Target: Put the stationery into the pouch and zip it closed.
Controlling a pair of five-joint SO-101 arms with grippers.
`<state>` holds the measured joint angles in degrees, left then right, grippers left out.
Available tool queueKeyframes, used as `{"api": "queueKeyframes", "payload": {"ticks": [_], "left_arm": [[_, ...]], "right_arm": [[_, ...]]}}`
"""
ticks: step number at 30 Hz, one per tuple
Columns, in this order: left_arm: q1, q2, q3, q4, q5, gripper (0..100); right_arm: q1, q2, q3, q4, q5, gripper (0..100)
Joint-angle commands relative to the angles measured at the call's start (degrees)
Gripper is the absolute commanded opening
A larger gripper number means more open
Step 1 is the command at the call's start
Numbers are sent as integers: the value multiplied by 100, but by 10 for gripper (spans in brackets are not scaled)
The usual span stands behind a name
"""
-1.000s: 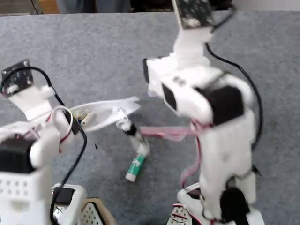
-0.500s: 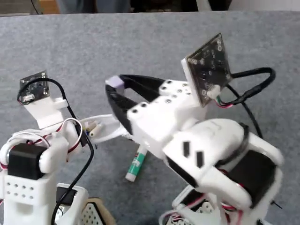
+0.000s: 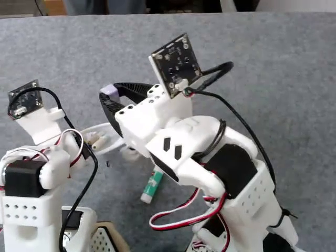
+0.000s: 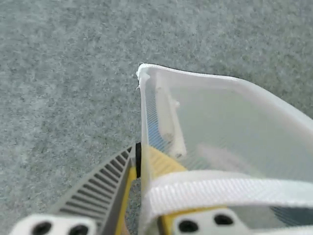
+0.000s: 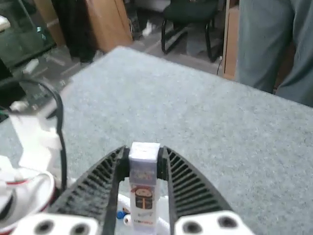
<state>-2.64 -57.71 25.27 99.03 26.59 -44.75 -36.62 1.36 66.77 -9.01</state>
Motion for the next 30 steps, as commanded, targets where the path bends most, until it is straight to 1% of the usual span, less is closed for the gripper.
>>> {"api": "queueKeyframes", "payload": {"ticks": [1,7,14,22,30], "left_arm": [[-119,-79,-40,-167,-53,28],[-101,-79,-40,-167,-53,28],[-92,-70,-31,-167,-53,28],[-92,-70,-31,-237,-53,28],[-110,-70,-31,-220,-53,28]], "right_arm": [[-70,-84,171,-149,0,12],[-79,-84,708,-668,-9,12],[-369,-356,119,-659,-9,12],[-712,-514,-4,-369,-9,12],[-695,-549,1138,-1037,0,12]]}}
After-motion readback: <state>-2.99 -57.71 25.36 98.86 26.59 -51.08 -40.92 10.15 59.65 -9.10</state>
